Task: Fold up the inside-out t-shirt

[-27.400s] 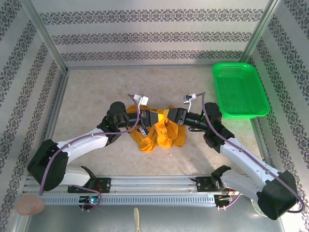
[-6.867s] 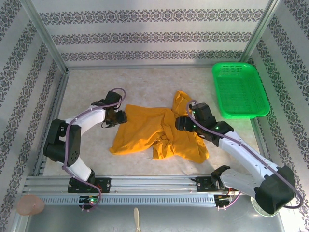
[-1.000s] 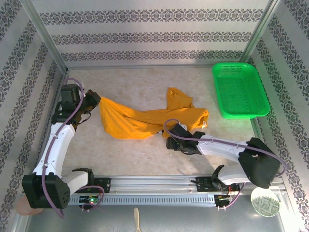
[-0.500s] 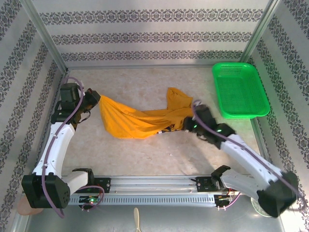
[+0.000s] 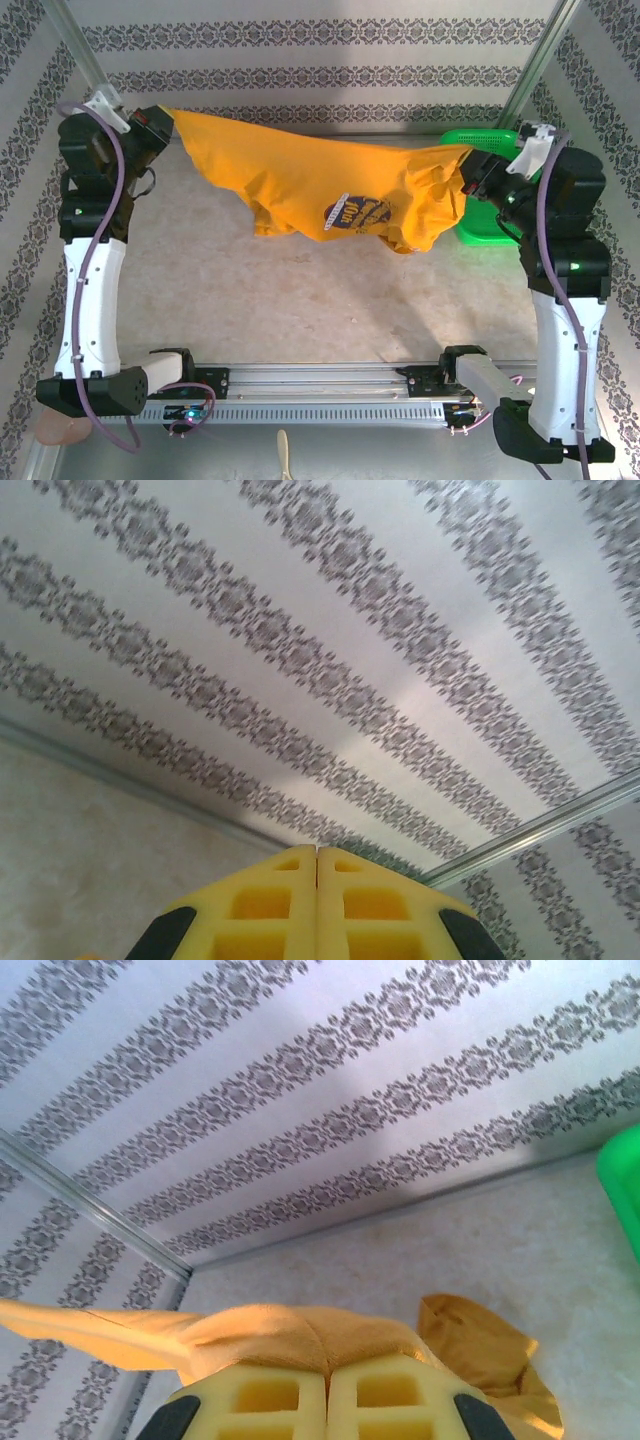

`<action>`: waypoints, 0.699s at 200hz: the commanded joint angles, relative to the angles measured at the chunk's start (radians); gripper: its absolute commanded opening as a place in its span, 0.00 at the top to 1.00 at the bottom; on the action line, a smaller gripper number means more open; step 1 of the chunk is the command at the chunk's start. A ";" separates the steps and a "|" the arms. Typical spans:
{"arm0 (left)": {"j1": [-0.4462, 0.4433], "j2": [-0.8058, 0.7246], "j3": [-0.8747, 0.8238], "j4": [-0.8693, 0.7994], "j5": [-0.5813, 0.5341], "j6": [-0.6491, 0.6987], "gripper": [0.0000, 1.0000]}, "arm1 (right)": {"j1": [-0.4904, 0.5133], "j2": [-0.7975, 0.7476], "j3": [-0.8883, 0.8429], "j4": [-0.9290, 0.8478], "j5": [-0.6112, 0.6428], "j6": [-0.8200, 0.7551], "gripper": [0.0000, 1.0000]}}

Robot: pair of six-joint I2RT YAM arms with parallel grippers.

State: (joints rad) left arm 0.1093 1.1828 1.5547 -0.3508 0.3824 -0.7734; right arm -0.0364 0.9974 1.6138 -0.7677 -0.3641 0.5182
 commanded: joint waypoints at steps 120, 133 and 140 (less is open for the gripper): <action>0.041 0.020 0.215 -0.042 -0.049 -0.102 1.00 | -0.047 0.189 0.496 0.004 -0.102 0.097 1.00; 0.047 0.031 0.142 -0.036 -0.028 -0.098 1.00 | -0.046 0.176 0.376 0.029 -0.099 0.083 1.00; 0.050 0.029 0.094 -0.024 -0.024 -0.097 1.00 | -0.047 0.166 0.313 0.046 -0.092 0.080 1.00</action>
State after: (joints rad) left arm 0.1295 1.1347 1.7855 -0.3450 0.3412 -0.8623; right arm -0.0704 1.1004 2.1124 -0.7116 -0.4648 0.6209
